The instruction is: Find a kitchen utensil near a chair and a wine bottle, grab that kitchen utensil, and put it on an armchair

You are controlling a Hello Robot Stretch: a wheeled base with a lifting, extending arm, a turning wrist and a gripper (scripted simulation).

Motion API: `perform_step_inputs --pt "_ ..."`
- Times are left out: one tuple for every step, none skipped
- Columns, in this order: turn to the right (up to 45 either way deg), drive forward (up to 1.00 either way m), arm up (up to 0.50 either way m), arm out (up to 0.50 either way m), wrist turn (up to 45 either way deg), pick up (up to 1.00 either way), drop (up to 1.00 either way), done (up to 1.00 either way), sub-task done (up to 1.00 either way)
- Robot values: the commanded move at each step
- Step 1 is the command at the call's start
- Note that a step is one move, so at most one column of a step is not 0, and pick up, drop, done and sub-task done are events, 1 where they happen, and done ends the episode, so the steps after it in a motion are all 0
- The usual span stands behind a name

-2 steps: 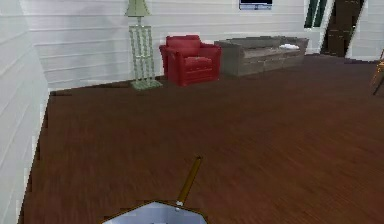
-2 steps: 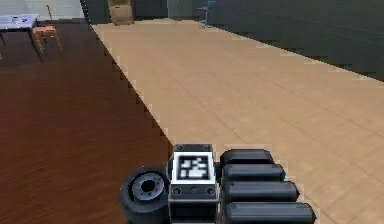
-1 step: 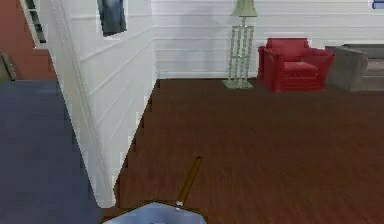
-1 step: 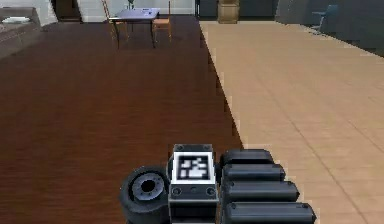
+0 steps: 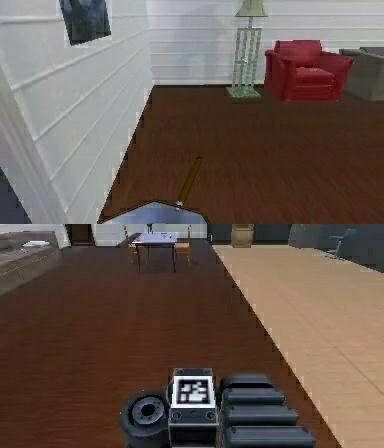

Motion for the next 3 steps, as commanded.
perform_step_inputs --pt "-45.0 0.00 0.00 0.00 0.0 0.00 0.00 0.00 0.00" --pt "-3.0 0.00 0.00 0.00 0.0 0.00 0.00 0.00 0.00" --pt "0.0 0.50 0.00 0.00 0.0 0.00 0.00 0.00 0.00"
